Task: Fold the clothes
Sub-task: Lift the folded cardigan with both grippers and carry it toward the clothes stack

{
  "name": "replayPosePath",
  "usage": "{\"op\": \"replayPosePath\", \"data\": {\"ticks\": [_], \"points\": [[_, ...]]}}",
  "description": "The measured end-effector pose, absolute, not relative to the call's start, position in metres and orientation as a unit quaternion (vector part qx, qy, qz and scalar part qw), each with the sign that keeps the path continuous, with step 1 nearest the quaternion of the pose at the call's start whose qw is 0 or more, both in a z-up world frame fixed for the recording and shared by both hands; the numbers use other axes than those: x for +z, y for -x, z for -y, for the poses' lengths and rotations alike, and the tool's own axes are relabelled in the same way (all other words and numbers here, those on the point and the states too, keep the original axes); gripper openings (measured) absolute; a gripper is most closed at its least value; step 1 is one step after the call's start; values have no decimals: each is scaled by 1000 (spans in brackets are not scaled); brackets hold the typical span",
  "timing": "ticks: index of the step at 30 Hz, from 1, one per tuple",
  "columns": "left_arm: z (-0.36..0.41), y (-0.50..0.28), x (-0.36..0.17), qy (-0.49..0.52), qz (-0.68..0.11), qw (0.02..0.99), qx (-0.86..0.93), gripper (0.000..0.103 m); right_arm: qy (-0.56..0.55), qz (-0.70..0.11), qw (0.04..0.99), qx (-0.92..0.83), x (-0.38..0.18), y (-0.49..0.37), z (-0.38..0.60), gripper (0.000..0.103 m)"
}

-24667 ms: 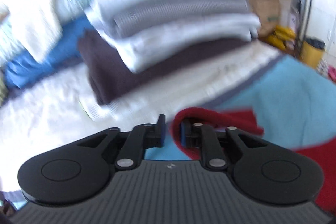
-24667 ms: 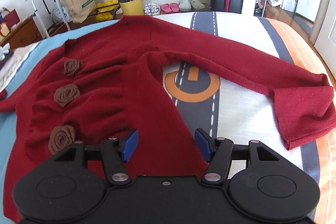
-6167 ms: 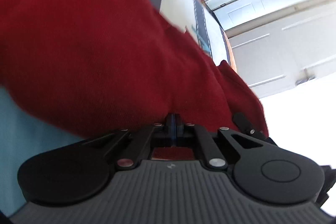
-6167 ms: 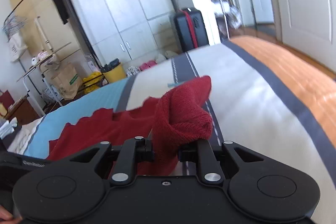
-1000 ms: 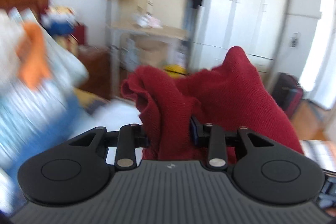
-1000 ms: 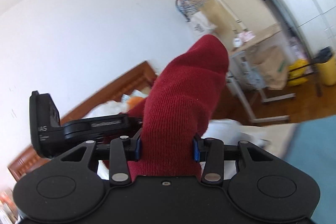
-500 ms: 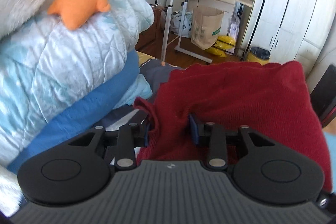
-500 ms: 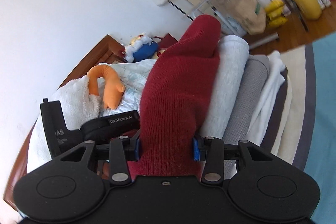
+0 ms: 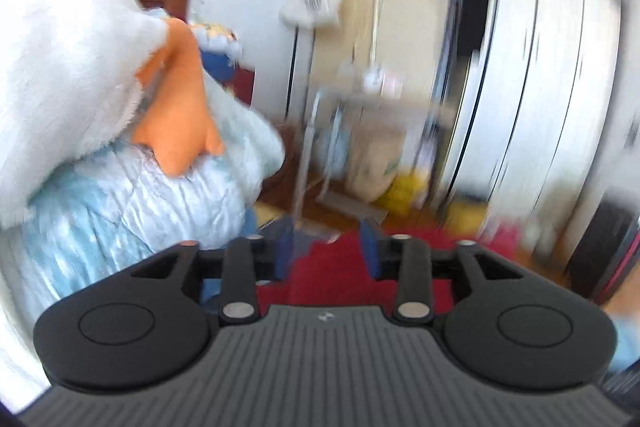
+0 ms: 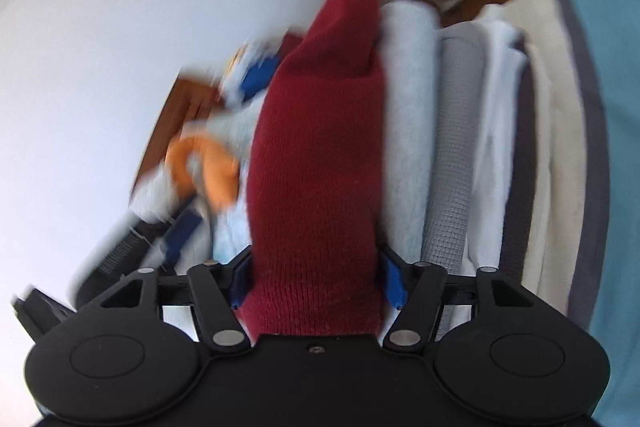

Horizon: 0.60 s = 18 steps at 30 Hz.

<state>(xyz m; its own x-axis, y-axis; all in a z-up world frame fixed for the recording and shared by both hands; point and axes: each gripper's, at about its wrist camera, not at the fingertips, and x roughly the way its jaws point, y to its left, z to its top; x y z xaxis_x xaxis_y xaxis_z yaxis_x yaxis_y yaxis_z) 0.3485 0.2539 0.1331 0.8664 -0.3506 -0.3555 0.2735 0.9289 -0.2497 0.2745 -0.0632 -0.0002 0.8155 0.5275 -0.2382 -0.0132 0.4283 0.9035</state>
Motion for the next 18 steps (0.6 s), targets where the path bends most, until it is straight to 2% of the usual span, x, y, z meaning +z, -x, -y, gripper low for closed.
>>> {"op": "replayPosePath", "data": {"ticks": [2, 5, 7, 10, 14, 16, 18], "points": [[-255, -342, 129, 120, -215, 953, -175, 41, -454, -233, 841, 180, 11, -262, 69, 70], [-237, -341, 110, 90, -266, 947, -156, 41, -400, -185, 880, 177, 29, -248, 83, 72], [-228, -342, 93, 113, -277, 948, -111, 40, -395, -172, 886, 171, 38, -250, 94, 78], [-214, -345, 67, 147, -291, 944, -44, 41, -410, -162, 884, 153, 36, -266, 98, 78], [-199, -341, 63, 157, -283, 946, -3, 41, -433, -183, 871, 140, 28, -325, 87, 78], [-199, -332, 59, 162, -274, 948, -9, 41, -416, -211, 876, 121, 22, -345, 81, 78], [-203, -320, 54, 184, -260, 948, -18, 41, -389, -205, 890, 117, 23, -361, 79, 78]]}}
